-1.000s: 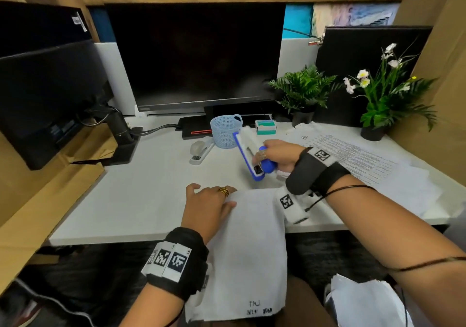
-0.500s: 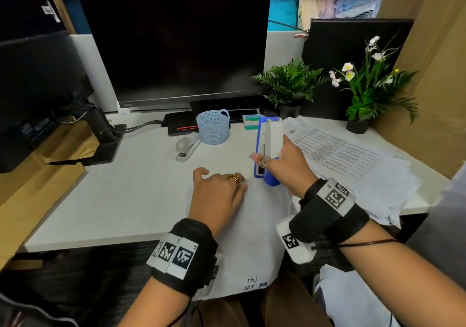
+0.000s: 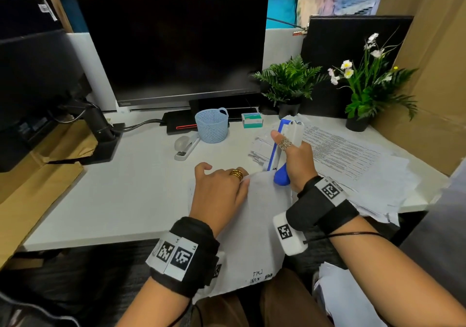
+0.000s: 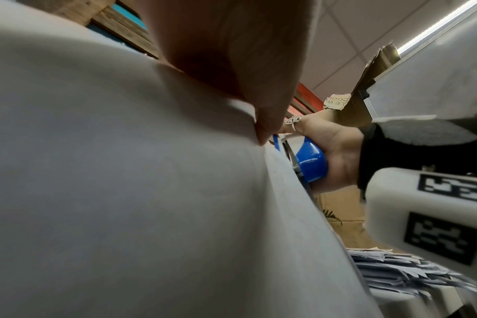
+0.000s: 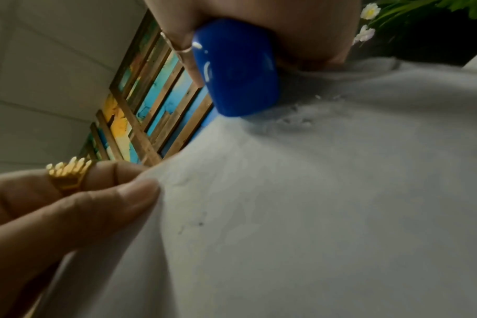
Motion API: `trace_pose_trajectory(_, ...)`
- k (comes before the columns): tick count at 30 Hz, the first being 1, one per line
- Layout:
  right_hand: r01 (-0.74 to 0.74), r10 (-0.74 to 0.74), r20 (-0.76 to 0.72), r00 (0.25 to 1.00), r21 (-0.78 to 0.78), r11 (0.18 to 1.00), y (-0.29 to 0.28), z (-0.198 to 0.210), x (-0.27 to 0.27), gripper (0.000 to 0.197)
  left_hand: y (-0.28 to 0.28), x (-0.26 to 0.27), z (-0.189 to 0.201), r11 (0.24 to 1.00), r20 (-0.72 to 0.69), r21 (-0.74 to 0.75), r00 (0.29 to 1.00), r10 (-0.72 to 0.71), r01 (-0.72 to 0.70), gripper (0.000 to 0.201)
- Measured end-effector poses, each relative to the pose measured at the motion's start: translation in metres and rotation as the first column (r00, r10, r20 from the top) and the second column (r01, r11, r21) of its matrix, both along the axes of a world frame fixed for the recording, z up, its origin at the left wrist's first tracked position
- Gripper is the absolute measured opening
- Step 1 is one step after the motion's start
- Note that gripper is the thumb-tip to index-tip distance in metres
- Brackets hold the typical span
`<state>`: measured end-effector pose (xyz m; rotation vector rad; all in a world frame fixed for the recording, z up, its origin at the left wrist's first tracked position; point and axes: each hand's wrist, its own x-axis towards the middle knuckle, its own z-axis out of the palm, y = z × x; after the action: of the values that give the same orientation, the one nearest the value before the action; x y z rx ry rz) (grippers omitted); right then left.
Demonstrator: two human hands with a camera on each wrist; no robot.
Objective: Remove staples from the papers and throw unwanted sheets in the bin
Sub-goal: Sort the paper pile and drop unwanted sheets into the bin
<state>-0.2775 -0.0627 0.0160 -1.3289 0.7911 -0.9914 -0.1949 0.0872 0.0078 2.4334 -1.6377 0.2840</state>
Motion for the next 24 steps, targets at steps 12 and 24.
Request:
trace_pose_trajectory(12, -0.067, 0.061, 0.084, 0.995, 0.08, 0.994, 0.02, -0.017, 0.007, 0.042, -0.022, -0.019, -0.008, 0.997, -0.086, 0.075, 0.996, -0.003, 0.01, 0.042)
trace_pose_trajectory(24, -0.147, 0.139, 0.048, 0.989, 0.229, 0.962, 0.003, -0.02, -0.001, 0.05, -0.008, -0.004, -0.001, 0.995, -0.107, 0.097, 0.994, 0.036, -0.025, 0.038)
